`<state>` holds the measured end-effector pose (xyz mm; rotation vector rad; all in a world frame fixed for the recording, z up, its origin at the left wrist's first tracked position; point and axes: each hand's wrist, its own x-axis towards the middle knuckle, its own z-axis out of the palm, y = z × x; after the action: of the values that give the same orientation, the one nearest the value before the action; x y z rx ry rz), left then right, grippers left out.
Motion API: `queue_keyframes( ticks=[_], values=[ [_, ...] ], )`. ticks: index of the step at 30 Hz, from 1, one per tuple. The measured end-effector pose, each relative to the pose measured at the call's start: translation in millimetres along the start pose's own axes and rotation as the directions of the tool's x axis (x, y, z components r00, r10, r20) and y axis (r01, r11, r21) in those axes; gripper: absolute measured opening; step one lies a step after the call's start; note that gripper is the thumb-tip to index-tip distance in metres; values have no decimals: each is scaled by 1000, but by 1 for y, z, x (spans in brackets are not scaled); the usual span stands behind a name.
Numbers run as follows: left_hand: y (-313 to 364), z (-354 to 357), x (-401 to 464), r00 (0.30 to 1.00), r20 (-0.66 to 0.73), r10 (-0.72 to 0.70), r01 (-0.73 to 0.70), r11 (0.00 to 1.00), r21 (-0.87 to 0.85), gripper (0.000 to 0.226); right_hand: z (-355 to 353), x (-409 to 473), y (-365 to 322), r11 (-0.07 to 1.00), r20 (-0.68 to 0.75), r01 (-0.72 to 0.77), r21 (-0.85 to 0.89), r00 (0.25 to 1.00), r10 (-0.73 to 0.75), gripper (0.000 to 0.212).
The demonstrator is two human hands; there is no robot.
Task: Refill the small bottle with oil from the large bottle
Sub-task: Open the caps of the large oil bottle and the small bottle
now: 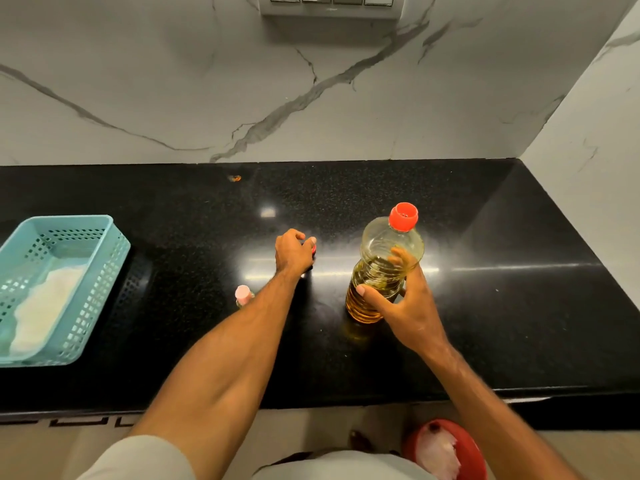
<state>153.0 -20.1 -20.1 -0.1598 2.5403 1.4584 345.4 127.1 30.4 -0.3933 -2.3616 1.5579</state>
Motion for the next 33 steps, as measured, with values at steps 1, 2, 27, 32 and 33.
queue_keyframes(
  ticks=[1,2,27,32,33],
  values=[
    [-6,2,3,1000,7,24,-24,1000,-11,17,0,0,0,1000,-3,1,2,1000,-1,80],
    [-3,-1,-6,998,6,61,-61,998,-21,18,0,-2,0,1000,-11,5,3,1000,-5,80],
    [-4,-148,-134,856,240,457,-506,648,570,18,131,-21,-45,967,506,230,-108,850,-146,60],
    [27,-149,-149,730,224,646,-656,570,494,25,129,-9,-59,988,348,149,30,925,-150,33],
    [30,-149,-149,724,209,657,-651,552,522,30,127,-8,-60,987,342,157,34,926,-159,31]
  ],
)
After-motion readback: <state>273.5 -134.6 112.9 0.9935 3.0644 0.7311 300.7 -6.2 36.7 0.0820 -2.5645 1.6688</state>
